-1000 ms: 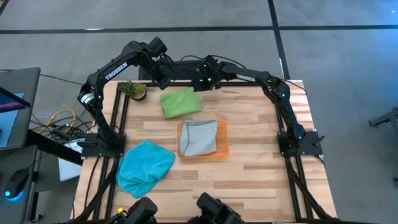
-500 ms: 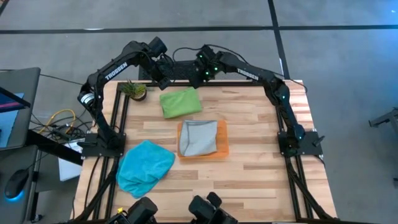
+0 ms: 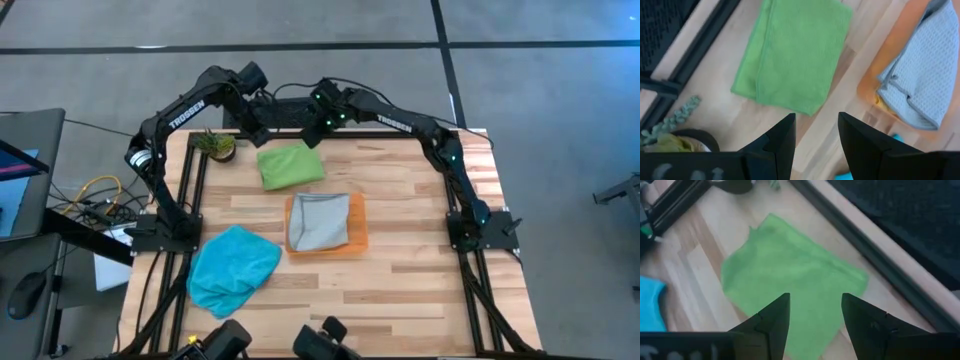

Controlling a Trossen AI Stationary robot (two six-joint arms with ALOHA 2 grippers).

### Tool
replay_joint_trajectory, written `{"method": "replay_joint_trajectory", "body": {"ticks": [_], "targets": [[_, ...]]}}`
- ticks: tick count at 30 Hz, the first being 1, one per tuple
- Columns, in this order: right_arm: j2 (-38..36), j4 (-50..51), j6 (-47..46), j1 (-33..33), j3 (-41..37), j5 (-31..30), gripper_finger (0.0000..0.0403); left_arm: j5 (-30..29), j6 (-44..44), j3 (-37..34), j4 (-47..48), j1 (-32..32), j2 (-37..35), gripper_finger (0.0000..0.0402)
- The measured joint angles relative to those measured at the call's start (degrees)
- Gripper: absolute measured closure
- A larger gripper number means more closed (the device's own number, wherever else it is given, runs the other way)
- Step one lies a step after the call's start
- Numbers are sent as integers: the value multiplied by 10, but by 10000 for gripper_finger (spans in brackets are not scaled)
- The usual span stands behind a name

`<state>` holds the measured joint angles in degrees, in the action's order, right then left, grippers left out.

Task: Sort microfiber towel by color & place in baskets
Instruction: Stack the green towel on top of the gray towel into the orange bin

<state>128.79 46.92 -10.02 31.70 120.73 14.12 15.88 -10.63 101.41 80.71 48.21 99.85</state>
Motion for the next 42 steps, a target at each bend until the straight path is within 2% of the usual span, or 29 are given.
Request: {"method": "replay_joint_trajectory", "body": {"ticks": [6,9,15,25,29,32,42], "targets": [[43,5,13,-7,2,-2,201,0,9,0,12,0,0,262],[52,57,2,3,-2,8,201,-1,8,0,13,0,0,262],[76,42,-34,22,1,4,201,1,8,0,12,-3,0,262],[96,22,-56,44,0,79,201,1,2,0,9,-5,0,262],[114,2,-82,43,1,89,200,1,-11,0,8,-5,0,262],[128,-7,-103,45,4,125,200,1,-12,0,8,-5,0,262],[126,-22,-145,48,7,128,197,0,-23,0,8,-5,0,262]]}}
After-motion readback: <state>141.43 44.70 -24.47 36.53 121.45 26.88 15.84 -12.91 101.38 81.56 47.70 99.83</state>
